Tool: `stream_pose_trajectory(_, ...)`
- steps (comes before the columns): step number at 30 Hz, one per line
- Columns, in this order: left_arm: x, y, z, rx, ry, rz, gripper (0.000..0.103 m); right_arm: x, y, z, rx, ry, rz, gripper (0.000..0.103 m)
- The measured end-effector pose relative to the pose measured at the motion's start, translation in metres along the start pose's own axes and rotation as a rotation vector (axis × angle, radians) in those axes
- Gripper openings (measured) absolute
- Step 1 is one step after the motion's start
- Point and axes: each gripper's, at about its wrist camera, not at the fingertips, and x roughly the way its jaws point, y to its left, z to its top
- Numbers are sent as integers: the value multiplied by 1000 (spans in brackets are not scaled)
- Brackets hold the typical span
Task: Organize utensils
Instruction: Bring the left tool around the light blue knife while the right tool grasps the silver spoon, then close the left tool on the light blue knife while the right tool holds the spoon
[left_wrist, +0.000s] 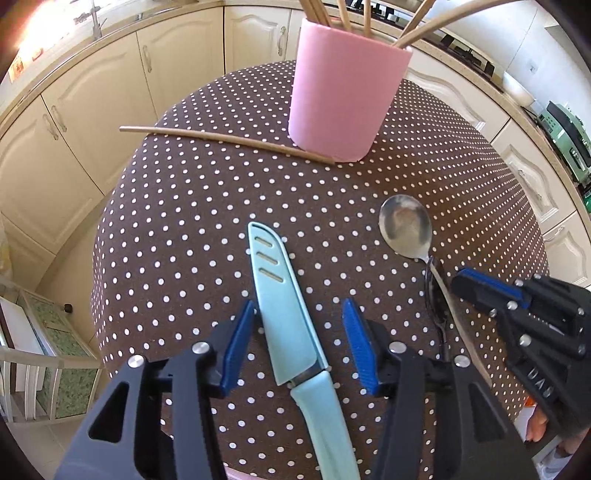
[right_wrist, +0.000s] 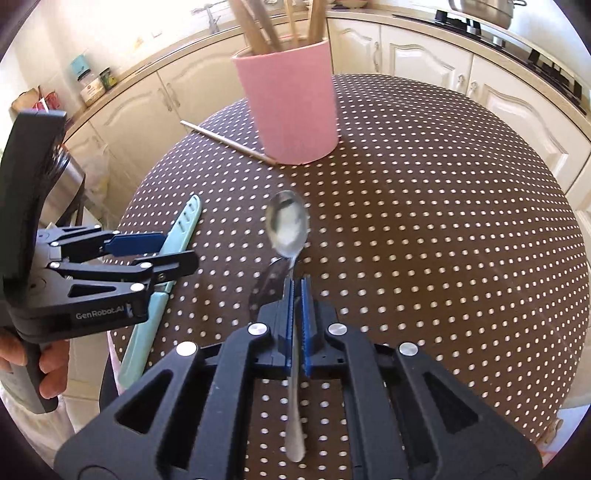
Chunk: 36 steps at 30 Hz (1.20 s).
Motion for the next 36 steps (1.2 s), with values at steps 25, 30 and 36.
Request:
stream_pose_trajectory(25, -1, 0, -2, 11, 1, -11, 52, 18, 11, -1, -29, 25, -75, 9)
stream_pose_trajectory(30, 0, 0, -2, 13, 2, -8, 53, 17, 3, 4, -15, 1, -107, 8)
stream_pose_trajectory(36, 1, -1, -1, 24, 4, 4, 53, 5, -11, 11, 10, -42, -115, 4)
